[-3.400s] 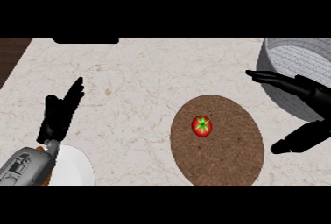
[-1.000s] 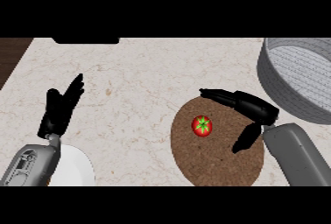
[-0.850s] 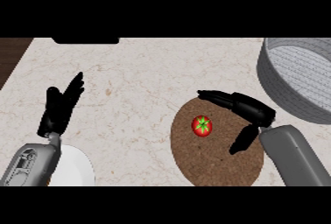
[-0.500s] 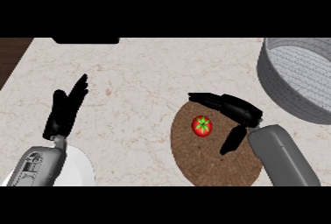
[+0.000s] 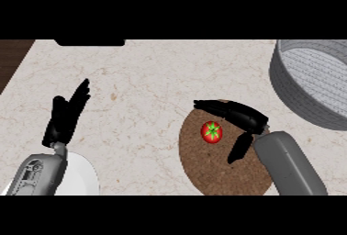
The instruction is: Pick the tomato from the placemat and place it in the basket
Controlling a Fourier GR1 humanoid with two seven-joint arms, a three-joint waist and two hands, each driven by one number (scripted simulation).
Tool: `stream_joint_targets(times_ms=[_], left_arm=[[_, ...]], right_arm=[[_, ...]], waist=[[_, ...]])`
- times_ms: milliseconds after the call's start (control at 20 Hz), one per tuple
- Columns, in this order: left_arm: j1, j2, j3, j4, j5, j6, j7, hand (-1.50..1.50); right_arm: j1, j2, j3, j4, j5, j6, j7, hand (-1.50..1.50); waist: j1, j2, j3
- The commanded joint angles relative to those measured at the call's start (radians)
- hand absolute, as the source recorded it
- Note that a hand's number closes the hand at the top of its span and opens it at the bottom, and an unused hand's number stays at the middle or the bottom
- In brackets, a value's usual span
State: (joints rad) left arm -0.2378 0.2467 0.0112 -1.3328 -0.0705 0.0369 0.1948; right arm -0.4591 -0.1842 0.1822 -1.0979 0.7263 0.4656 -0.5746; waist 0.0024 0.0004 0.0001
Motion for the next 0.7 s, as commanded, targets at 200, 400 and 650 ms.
stream_joint_targets(times_ms=[200,400,650], left_arm=[[0.024,-0.015,0.030,-0.030,-0.031,-0.011,-0.007,0.00],[-0.007,-0.044,0.010,-0.011,-0.051,-0.006,0.017,0.00],[-0.014,-0.035,0.040,-0.012,-0.041,-0.012,0.022,0.00]], right_arm=[[0.069,0.031,-0.003,-0.023,0.047,-0.031,0.001,-1.50],[-0.047,0.030,0.002,0.187,0.110,-0.113,-0.130,1.50],[0.002,0.035,0.020,0.121,0.170,-0.247,-0.161,1.50]], waist=[[-0.002,-0.001,0.000],[0.004,0.002,0.000],[0.002,0.001,0.000]])
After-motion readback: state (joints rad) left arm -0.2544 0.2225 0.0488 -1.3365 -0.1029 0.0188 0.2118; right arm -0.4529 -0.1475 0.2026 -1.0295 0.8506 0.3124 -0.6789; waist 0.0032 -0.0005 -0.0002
